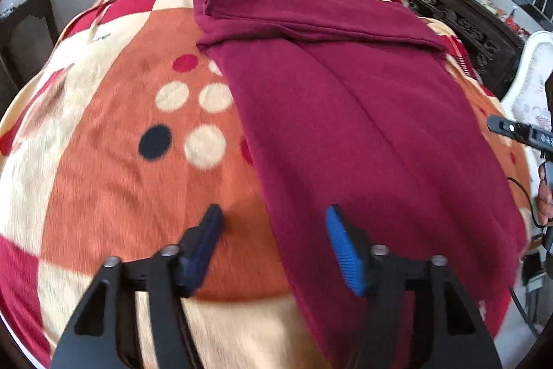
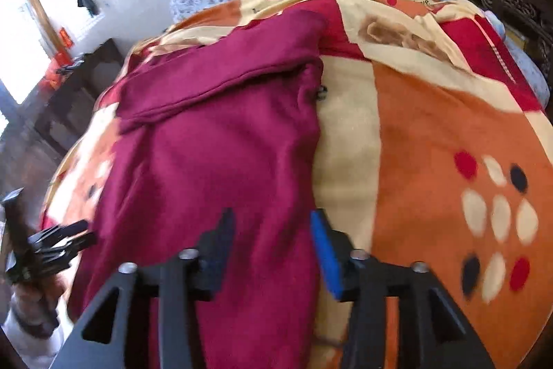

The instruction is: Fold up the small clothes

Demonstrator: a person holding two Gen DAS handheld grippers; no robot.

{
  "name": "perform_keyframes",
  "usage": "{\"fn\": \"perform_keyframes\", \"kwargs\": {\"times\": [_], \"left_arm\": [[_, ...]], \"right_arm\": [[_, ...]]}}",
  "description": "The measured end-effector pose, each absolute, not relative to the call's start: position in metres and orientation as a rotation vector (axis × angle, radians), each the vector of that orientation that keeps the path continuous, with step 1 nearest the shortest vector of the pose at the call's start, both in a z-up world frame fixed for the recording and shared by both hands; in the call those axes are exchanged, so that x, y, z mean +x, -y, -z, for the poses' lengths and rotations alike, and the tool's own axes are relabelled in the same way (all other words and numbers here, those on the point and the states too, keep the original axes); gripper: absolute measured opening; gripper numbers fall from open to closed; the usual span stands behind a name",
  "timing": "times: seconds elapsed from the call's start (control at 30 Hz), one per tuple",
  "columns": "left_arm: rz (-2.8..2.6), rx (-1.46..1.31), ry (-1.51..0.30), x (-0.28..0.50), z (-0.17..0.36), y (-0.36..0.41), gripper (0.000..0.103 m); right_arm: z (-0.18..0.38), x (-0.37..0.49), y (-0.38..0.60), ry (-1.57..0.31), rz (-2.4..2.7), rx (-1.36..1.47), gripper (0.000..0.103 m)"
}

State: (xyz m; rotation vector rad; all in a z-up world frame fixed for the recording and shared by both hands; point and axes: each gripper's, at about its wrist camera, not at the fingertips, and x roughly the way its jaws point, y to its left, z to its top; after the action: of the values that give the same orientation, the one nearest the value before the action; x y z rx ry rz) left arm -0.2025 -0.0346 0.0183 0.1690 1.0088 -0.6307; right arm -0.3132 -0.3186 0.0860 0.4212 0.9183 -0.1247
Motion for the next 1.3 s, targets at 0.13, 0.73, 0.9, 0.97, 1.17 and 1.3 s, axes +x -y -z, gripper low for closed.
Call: {"fn": "perform_keyframes", "kwargs": {"times": [0.13,0.73,0.9,0.97,1.17,1.3], "left_arm": [[0.675,0.119,-1.065,-0.223,-0.013,0.023,0.073],[0.666,0.079,-1.059,-0.248,-0.004,0.03,0.086],[0.691,0.055,-1.049,-0.25,-0.006,0.027,0.011],[0.702,0.054,-1.037,-0.253,-0.008,0.023,0.008],[0.673,0.039,-0.988,-0.257,-0.03,-0.017,0.007],[0.656,0.003,-1.059,-0.244,-0.015,-0.025,0.007]], "right_arm": [[-0.079,-0.35,0.306,-0.971,0.082,0.463,0.062],[-0.045,-0.388,0.287,-0.986,0.012,0.569,0.029],[-0.064,-0.395,0.286,-0.923,-0.028,0.548,0.011],[-0.073,-0.4,0.287,-0.894,-0.041,0.556,0.011],[-0.076,-0.41,0.291,-0.885,-0.04,0.557,0.01],[-0.051,-0.399,0.29,-0.961,-0.037,0.566,0.01]]}}
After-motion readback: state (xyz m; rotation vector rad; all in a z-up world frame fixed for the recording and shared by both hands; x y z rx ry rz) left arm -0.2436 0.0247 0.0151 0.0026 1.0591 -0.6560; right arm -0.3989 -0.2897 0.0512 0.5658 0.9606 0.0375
